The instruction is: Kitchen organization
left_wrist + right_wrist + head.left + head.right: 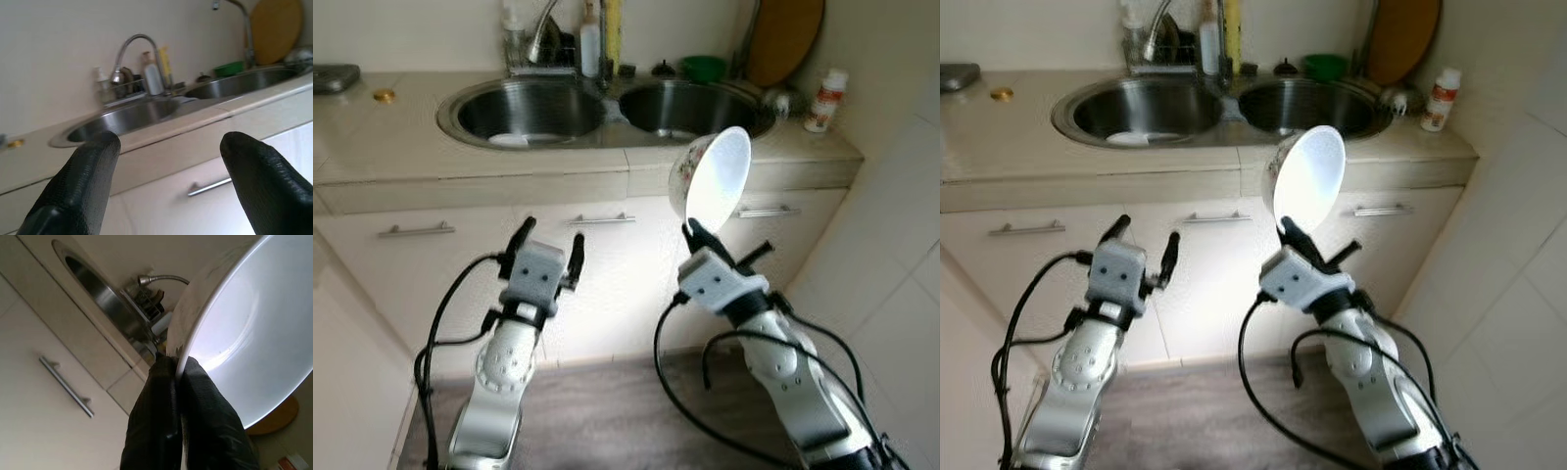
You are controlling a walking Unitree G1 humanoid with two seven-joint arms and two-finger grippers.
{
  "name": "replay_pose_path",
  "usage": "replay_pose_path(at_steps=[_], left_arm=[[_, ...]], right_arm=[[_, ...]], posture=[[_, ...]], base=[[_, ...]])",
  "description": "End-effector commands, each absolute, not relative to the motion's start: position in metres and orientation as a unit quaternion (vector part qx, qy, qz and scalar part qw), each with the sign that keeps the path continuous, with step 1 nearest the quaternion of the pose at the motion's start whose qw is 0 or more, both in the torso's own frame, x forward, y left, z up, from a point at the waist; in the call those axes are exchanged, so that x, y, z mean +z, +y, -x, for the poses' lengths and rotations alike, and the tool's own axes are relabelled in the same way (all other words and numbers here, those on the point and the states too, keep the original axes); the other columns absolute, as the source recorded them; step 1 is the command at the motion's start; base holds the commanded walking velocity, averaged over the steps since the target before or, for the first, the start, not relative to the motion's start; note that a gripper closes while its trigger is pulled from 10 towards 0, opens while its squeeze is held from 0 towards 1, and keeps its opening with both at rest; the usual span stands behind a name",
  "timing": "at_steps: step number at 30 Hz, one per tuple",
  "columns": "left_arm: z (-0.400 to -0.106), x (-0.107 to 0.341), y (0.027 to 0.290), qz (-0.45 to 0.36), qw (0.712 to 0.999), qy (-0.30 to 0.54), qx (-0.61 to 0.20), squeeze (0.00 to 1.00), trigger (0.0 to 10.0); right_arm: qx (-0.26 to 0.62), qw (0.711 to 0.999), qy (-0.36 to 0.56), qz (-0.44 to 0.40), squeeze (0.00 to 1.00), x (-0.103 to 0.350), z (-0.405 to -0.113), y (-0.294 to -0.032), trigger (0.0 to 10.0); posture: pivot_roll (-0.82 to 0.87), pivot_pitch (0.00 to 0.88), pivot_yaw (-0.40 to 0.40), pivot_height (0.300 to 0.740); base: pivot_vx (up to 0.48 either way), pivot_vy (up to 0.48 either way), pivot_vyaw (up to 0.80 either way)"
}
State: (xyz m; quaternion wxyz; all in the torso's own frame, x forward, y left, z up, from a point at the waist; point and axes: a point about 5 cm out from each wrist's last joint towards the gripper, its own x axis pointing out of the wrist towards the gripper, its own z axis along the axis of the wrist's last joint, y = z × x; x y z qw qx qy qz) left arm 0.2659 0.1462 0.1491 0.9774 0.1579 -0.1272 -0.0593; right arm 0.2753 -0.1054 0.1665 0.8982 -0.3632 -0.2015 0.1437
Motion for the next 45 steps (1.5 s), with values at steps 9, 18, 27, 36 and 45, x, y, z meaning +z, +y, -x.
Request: replay_pose_path(at_steps=[9, 18, 27, 36, 45], left_arm=[[-0.2677, 0.1549, 0.1428, -0.153, 0.976, -0.142, -0.067, 0.0, 10.0], [-0.268, 0.155, 0.1423, -0.152, 0.975, -0.143, -0.069, 0.0, 10.0], [-0.2686, 0.1556, 0.1416, -0.148, 0.976, -0.145, -0.069, 0.0, 10.0], [-0.2694, 0.1558, 0.1409, -0.146, 0.976, -0.146, -0.072, 0.0, 10.0], [-0.2701, 0.1553, 0.1399, -0.147, 0.976, -0.146, -0.073, 0.0, 10.0]], right_arm=[[0.135, 0.898, -0.207, 0.364, 0.0, 0.1694, -0.277, -0.1095, 10.0], [0.127, 0.9, -0.204, 0.364, 0.0, 0.1702, -0.28, -0.1126, 10.0], [0.13, 0.896, -0.209, 0.369, 0.0, 0.1713, -0.2806, -0.1106, 10.0], [0.127, 0.9, -0.206, 0.362, 0.0, 0.1712, -0.2817, -0.1119, 10.0], [0.126, 0.902, -0.207, 0.357, 0.0, 0.1716, -0.2823, -0.1123, 10.0]], posture=[[0.1, 0.0, -0.062, 0.74], [0.09, 0.0, -0.062, 0.74], [0.09, 0.0, -0.064, 0.74], [0.09, 0.0, -0.063, 0.74], [0.09, 0.0, -0.064, 0.74]], base=[[0.27, 0.0, 0.36], [0.268, 0.0, 0.0], [0.269, 0.0, 0.44], [0.286, 0.0, 0.52], [0.288, 0.0, 0.0]])
